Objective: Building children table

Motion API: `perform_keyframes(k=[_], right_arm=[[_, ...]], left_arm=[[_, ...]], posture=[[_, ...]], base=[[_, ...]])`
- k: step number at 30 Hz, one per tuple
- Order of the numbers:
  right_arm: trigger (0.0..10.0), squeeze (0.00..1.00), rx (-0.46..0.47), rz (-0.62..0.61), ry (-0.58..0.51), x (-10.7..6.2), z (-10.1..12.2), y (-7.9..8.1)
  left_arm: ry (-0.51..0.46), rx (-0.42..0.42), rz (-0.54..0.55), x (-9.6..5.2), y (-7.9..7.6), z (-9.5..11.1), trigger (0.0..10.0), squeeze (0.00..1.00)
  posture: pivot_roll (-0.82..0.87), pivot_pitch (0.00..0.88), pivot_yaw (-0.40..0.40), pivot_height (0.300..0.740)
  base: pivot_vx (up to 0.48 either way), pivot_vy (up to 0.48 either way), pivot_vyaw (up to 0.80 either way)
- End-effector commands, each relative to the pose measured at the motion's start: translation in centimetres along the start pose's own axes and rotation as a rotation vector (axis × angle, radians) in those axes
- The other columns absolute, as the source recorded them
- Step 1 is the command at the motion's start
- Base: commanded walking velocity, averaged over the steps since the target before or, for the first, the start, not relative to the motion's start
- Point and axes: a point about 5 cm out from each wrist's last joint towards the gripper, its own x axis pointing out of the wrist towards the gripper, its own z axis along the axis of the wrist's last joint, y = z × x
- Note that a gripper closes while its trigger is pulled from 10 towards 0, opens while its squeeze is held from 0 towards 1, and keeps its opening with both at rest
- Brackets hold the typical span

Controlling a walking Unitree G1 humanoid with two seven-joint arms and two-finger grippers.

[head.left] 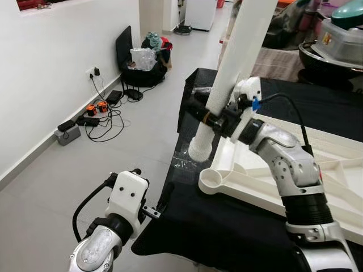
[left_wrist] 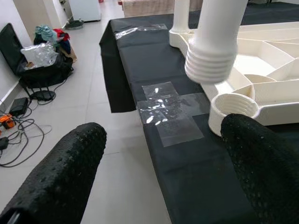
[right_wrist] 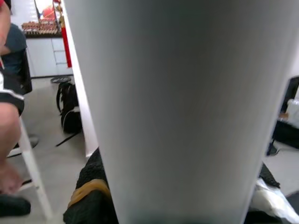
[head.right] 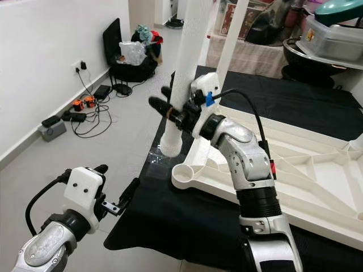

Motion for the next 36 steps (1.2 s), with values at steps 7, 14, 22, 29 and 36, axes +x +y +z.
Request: perform_keyframes(k=[7, 14, 22, 29, 36], right_arm=[[10.0, 0.00, -0.002, 0.104, 0.042, -1.7, 0.3, -1.5], [10.0, 0.00, 0.010, 0.152, 0.018, -2.3, 1.3, -2.2], [10.0, 0.00, 0.054, 0.350, 0.039, -2.4, 1.1, -1.8], [10.0, 0.00, 0.048, 0.417, 0.052, -2.2, 1.2, -2.2], [10.0, 0.00, 0.016, 0.441, 0.012, -1.3, 1.8, -2.4]], left_arm=[[0.011, -0.002, -0.025, -0.7, -0.4, 0.0, 10.0, 0.00], [0.012, -0.001, -0.030, -0.9, -0.4, 0.1, 10.0, 0.00], [0.010, 0.000, -0.036, -1.2, -0.7, 0.5, 10.0, 0.00], [0.014, 0.002, -0.032, -1.6, -0.6, 0.7, 10.0, 0.00], [0.018, 0.006, -0.041, -1.8, -0.8, 0.8, 10.0, 0.00]], posture=[[0.08, 0.117, -0.091, 0.740], [0.08, 0.131, -0.083, 0.740], [0.10, 0.150, -0.084, 0.740], [0.11, 0.164, -0.081, 0.740], [0.11, 0.175, -0.080, 0.740]], base=[[0.000, 0.000, 0.00], [0.000, 0.000, 0.00], [0.000, 0.000, 0.00], [0.000, 0.000, 0.00], [0.000, 0.000, 0.00]])
